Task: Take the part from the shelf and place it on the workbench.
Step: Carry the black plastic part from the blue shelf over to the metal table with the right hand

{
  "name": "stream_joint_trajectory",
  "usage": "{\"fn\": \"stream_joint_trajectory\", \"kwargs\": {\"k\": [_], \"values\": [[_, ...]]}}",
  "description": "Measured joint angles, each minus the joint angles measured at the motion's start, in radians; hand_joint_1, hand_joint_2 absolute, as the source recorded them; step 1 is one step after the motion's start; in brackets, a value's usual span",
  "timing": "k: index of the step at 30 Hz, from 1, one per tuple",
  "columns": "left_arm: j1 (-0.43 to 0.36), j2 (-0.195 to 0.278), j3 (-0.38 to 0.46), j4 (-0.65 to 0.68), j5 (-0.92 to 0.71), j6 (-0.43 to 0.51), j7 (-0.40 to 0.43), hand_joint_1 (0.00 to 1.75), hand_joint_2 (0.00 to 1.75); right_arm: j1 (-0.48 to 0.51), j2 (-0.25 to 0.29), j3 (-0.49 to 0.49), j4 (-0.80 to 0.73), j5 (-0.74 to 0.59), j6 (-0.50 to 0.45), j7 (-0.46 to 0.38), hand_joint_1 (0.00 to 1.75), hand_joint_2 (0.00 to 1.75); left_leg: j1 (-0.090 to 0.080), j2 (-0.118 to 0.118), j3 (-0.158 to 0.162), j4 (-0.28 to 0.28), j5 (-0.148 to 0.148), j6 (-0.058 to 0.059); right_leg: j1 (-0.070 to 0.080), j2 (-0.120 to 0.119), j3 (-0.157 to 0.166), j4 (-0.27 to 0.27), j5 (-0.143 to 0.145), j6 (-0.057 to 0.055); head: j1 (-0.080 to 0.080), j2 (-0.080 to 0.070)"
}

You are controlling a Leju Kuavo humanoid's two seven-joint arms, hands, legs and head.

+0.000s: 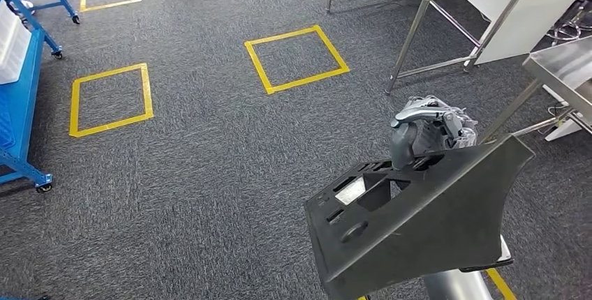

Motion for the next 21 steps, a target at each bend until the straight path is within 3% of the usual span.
{"fn": "stream_joint_trajectory", "kwargs": {"k": [1,3,5,7,8,10,11,13,14,16,18,20,21], "values": [[-0.002,-0.001,0.000,0.000,0.002,0.001,0.000,0.00,1.75,0.001,0.000,0.001,0.000,0.000,0.000,0.000,1.75,1.75,0.000,0.012,0.002,-0.004,0.003,0.006,-0.001,-0.005,-0.003,0.003,-0.002,0.005,0.000,0.000],[-0.005,-0.002,0.000,0.000,0.006,0.002,0.000,0.00,1.75,-0.003,0.001,0.004,0.000,-0.001,0.001,0.002,1.75,1.75,0.001,0.038,0.005,-0.013,0.008,0.019,0.002,-0.056,-0.026,0.050,-0.033,0.013,0.000,0.000],[-0.002,-0.002,0.001,0.000,0.009,0.003,0.000,0.00,1.75,-0.008,0.002,0.007,0.000,-0.004,0.002,0.007,1.75,1.75,-0.002,0.064,0.006,-0.016,0.008,0.027,0.000,-0.112,-0.084,0.169,-0.094,0.018,0.000,0.000],[0.000,-0.002,0.002,0.000,0.013,0.006,0.000,0.00,1.75,-0.008,0.004,0.010,0.002,-0.008,0.002,0.015,1.75,1.75,-0.004,0.092,0.006,-0.015,0.005,0.029,-0.006,-0.123,-0.138,0.274,-0.127,0.025,0.000,0.000],[0.000,-0.003,0.003,0.000,0.015,0.007,-0.001,0.00,1.75,-0.009,0.006,0.010,0.004,-0.010,0.003,0.017,1.75,1.75,-0.004,0.104,0.007,-0.015,0.004,0.028,-0.009,-0.126,-0.141,0.279,-0.117,0.028,0.000,0.000],[-0.001,-0.005,0.004,0.000,0.018,0.008,-0.003,0.00,1.75,-0.012,0.007,0.011,0.009,-0.016,0.003,0.020,1.75,1.75,-0.004,0.127,0.012,-0.014,-0.001,0.024,-0.012,-0.145,-0.087,0.176,-0.055,0.029,0.000,0.000],[-0.001,-0.006,0.004,0.000,0.019,0.008,-0.005,0.00,1.75,-0.014,0.008,0.011,0.011,-0.018,0.002,0.020,1.75,1.75,-0.006,0.137,0.015,-0.014,-0.004,0.021,-0.008,-0.169,-0.048,0.102,-0.030,0.026,0.000,0.000],[-0.001,-0.008,0.005,0.000,0.017,0.006,-0.010,0.00,1.75,-0.018,0.010,0.011,0.013,-0.025,0.000,0.019,1.75,1.75,-0.010,0.154,0.021,-0.012,-0.011,0.011,0.001,-0.200,0.000,0.011,-0.007,0.016,0.000,0.000],[-0.001,-0.009,0.005,0.000,0.015,0.004,-0.013,0.00,1.75,-0.019,0.011,0.011,0.014,-0.030,-0.002,0.018,1.75,1.75,-0.012,0.164,0.024,-0.011,-0.014,0.005,0.006,-0.202,0.004,0.000,-0.009,0.012,0.000,0.000],[-0.003,-0.010,0.004,0.000,0.009,-0.002,-0.017,0.00,1.75,-0.014,0.012,0.011,0.015,-0.042,-0.007,0.015,1.75,1.75,-0.011,0.179,0.029,-0.010,-0.021,-0.006,0.005,-0.177,0.004,-0.004,-0.006,0.003,0.000,0.000],[-0.006,-0.011,0.004,0.000,0.004,-0.007,-0.021,0.00,1.75,-0.008,0.012,0.011,0.015,-0.053,-0.013,0.010,1.75,1.75,-0.007,0.151,0.018,0.026,-0.049,-0.016,0.000,-0.155,0.009,-0.012,-0.001,-0.008,0.000,0.000],[-0.004,-0.011,0.004,0.000,0.002,-0.008,-0.024,0.00,1.75,-0.002,0.014,0.011,0.014,-0.060,-0.015,0.005,1.75,1.75,-0.002,0.102,-0.033,0.141,-0.110,-0.023,-0.002,-0.134,0.011,-0.014,0.000,-0.016,0.000,0.000],[-0.002,-0.011,0.004,0.000,0.002,-0.008,-0.024,0.00,1.75,0.003,0.015,0.011,0.015,-0.062,-0.015,0.002,1.75,1.75,0.000,0.090,-0.068,0.211,-0.138,-0.026,-0.002,-0.122,0.011,-0.014,0.000,-0.018,0.000,0.000]]}}
